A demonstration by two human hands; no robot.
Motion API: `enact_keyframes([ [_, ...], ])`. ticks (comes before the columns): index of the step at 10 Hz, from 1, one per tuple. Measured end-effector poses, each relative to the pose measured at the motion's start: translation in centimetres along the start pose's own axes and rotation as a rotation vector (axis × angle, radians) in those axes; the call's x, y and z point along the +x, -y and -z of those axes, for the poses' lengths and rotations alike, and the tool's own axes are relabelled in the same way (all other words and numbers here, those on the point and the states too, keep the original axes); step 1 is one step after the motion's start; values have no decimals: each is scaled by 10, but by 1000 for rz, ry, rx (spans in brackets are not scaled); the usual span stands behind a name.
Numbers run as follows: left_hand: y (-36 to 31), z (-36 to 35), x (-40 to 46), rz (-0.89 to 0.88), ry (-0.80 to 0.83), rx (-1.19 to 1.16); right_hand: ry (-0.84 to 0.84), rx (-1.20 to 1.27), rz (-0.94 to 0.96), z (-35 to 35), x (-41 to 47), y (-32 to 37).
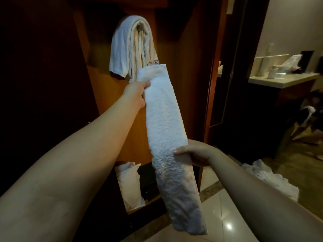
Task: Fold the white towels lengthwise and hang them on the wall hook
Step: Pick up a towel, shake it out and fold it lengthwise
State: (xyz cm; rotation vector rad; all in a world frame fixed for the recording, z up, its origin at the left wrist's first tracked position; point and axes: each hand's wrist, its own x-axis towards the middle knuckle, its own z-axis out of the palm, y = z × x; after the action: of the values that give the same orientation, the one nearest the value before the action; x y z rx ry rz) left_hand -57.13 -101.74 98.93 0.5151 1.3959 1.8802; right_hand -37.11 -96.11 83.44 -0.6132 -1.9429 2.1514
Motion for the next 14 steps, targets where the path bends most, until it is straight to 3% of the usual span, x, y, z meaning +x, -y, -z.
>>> enact_keyframes([
  [2, 11, -8, 8, 101, 32, 5, -21, 52, 98, 6, -8, 14],
  [3, 27, -7, 11, 40, 209, 216, -91, 157, 188, 11, -11, 23],
  [4, 48, -3, 17, 52, 265, 446, -132, 252, 262, 17, -11, 38],
  [5, 65, -4, 21, 41, 379, 415, -180, 265, 268, 24, -11, 50],
  [6, 89, -7, 20, -90, 415, 435, -312, 53, 222, 29, -11, 58],
  [7, 110, -14, 5, -227, 340, 517, -447, -126, 186, 30, -12, 73],
  [9, 133, -29, -20, -370, 408, 516, -663, -213, 248, 27, -5, 111],
  [10, 138, -40, -18, -392, 352, 731, -740, -254, 242, 29, -2, 135],
  [13, 137, -84, 3, -516, -27, 763, -917, -397, 184, 22, 14, 186],
  [14, 138, -78, 20, -574, -75, 957, -961, -440, 271, 35, 17, 191],
])
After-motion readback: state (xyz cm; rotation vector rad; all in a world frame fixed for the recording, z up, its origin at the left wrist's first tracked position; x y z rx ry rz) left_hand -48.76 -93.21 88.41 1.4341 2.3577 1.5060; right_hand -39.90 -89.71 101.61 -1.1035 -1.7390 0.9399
